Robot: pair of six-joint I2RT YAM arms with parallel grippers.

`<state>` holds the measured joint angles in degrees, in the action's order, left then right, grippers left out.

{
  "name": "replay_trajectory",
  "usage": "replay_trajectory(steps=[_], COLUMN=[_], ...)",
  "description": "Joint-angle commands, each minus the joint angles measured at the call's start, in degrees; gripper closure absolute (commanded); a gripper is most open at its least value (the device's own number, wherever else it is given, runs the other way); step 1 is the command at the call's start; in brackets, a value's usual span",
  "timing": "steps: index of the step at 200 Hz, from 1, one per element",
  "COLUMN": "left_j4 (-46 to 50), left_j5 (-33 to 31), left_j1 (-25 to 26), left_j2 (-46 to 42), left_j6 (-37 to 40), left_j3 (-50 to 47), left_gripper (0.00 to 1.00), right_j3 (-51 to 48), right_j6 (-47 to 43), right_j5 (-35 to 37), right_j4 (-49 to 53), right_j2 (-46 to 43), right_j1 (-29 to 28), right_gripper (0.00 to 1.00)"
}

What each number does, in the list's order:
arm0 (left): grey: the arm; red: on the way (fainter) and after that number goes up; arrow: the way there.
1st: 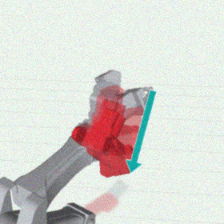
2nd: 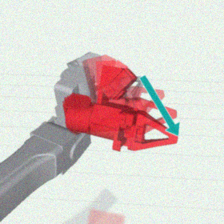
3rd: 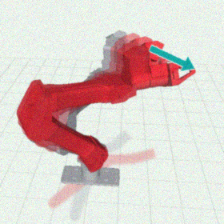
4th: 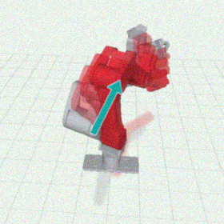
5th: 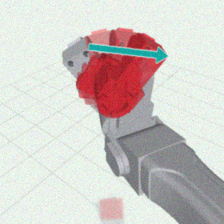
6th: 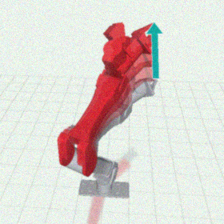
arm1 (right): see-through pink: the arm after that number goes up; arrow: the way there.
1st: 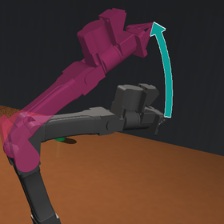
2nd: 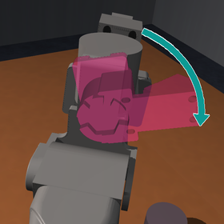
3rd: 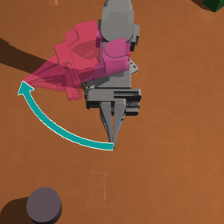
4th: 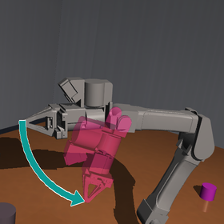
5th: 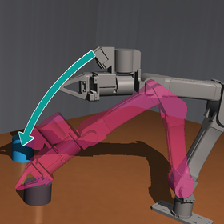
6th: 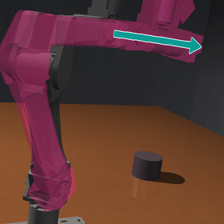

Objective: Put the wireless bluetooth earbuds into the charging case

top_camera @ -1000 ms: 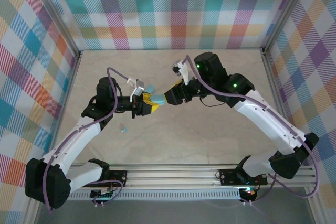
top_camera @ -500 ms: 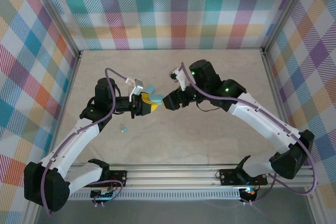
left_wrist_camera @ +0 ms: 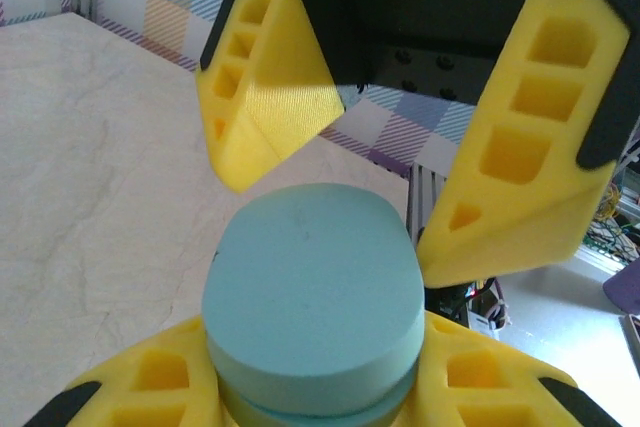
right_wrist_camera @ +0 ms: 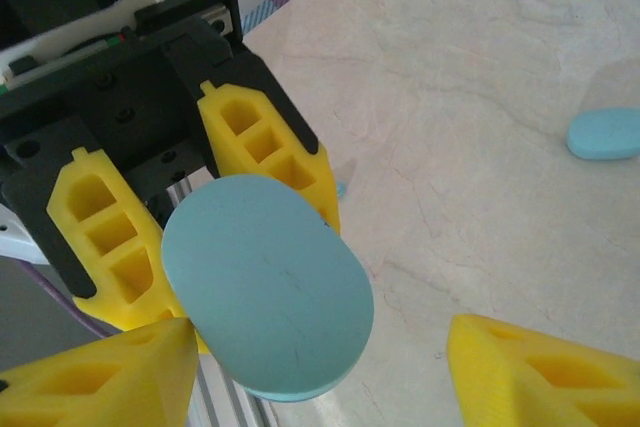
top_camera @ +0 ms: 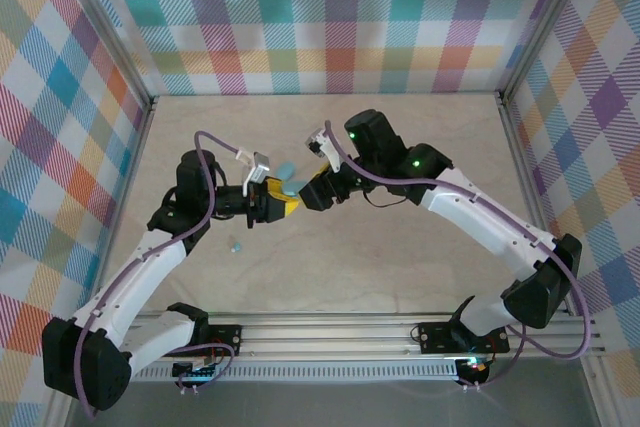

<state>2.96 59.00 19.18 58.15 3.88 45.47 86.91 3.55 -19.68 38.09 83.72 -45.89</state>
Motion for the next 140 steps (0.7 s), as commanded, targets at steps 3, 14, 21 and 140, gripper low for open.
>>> replay_trajectory(steps=[3,14,21,140], left_j4=[0.38,0.43,0.38,3.47], left_j5=[2.61,2.36,2.10,-10.84], left_j1=[-0.37,-0.37,-0.37,-1.83], left_j2=[-1.94,-2.15,-2.29,-5.11], left_j6=[0.16,0.12,-0.01,-6.03], left_j3=[-0.16,-0.43,-0.56,-2.64], left_gripper=[1.00,1.00,1.00,1.00], right_j3=[2.88,3.51,3.92,8.66], right_j6=[-1.03,-0.51,-0.16,8.83], right_j5=[4.38,4.65,4.99,-2.43], right_j4=[-0.02,-0.42,-0.45,0.59], right_j2=[0.93,1.08,1.33,4.93], right_j1=[0.58,0.99,1.14,5.52], right_gripper=[0.31,0.31,0.30,0.26])
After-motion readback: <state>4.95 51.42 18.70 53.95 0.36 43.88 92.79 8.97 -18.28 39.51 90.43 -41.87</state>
